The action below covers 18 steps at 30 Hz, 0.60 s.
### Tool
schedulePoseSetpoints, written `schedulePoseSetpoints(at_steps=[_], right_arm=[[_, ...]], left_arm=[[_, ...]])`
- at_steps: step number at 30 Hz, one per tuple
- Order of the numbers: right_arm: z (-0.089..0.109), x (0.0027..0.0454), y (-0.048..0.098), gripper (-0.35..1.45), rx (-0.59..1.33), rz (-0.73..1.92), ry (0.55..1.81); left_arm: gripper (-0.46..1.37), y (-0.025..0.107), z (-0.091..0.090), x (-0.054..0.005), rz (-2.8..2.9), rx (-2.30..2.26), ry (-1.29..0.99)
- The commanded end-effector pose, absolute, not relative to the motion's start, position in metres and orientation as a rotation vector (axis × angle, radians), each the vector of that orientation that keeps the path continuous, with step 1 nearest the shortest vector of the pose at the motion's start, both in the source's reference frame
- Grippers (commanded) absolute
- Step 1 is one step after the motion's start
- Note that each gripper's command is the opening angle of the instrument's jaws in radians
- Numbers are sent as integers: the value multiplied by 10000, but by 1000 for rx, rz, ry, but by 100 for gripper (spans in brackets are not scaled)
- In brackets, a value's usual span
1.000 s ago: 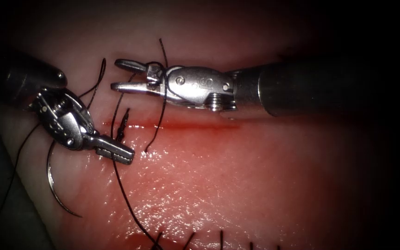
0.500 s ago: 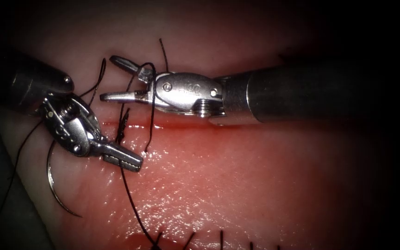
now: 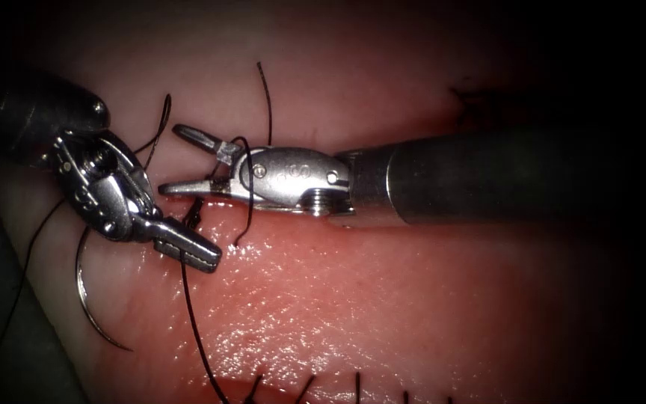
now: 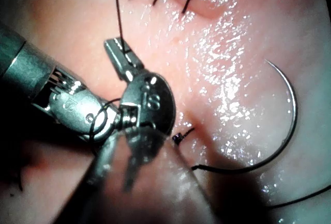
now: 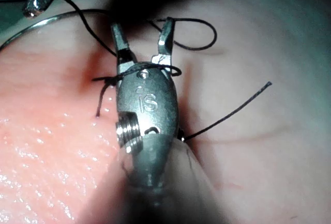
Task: Wound Closure
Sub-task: Wrap the suture twice counter-clockwise around the right gripper
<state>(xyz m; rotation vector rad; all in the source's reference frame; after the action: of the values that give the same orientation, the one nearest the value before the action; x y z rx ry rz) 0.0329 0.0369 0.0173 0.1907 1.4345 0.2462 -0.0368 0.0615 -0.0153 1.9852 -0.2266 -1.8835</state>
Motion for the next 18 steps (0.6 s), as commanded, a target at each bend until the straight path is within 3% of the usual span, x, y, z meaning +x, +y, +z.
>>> schedulePoseSetpoints(at_steps=[1,18], right_arm=[[172,327,369,134,208,229,1447],[182,322,352,127,260,186,1484]], left_arm=[[-35,617,-149,-368,-1871,1975,-247],[-35,640,-93,-348,-2197,1721,-711]])
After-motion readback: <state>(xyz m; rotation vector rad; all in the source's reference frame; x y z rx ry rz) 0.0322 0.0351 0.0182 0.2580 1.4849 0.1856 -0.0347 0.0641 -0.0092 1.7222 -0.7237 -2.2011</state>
